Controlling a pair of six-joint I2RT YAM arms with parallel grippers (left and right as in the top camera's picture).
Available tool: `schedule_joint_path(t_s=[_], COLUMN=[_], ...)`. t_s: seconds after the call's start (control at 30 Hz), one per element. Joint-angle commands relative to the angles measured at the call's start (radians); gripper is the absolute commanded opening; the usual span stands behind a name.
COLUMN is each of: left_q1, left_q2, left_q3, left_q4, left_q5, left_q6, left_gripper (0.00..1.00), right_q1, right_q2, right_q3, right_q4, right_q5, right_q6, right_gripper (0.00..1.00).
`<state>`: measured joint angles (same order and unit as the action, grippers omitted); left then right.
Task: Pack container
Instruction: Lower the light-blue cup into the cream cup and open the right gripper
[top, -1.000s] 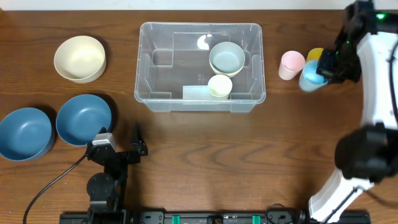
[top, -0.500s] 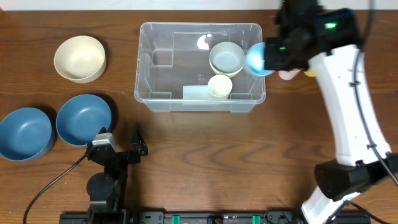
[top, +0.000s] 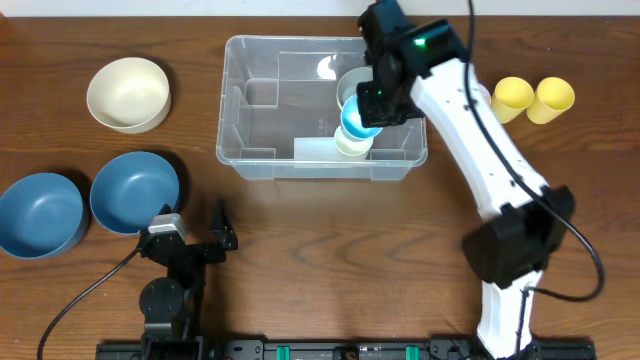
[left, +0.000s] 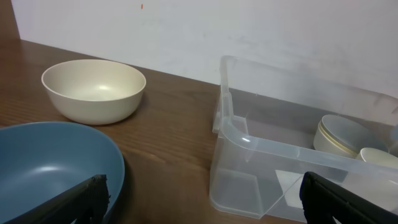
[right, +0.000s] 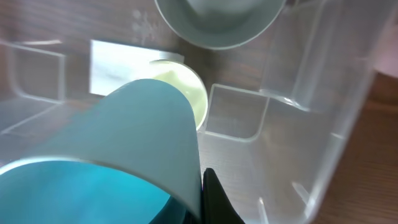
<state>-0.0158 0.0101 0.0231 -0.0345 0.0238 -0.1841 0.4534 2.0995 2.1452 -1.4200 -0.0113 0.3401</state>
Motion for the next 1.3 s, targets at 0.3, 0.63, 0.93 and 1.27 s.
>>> schedule_joint_path(t_s=[0.3, 0.63, 0.93, 1.27], left_q1=[0.004, 0.004, 0.004, 0.004], left_q2=[-0.005, -0.005, -0.005, -0.005], left_q3=[-0.019, -0.019, -0.019, -0.019], left_q4=[-0.037, -0.037, -0.037, -0.037], left_q5=[-0.009, -0.009, -0.009, -0.009], left_q6=[-0.002, -0.002, -0.002, -0.002], left_gripper=[0.98, 0.98, 0.98, 0.98], right_q1=[0.006, 0.014, 0.031, 0.029], right_q2=[0.04, 0.11, 0.153, 0.156], right_q3=[0.004, 0.004, 0.004, 0.061], right_q4=[0.0, 0.011, 0.034, 0.006], right_q5=[0.0, -0.001, -0.001, -0.001], right_q6=[-0.005, -0.005, -0.005, -0.017], right_gripper=[0.02, 0.01, 0.34, 0.56])
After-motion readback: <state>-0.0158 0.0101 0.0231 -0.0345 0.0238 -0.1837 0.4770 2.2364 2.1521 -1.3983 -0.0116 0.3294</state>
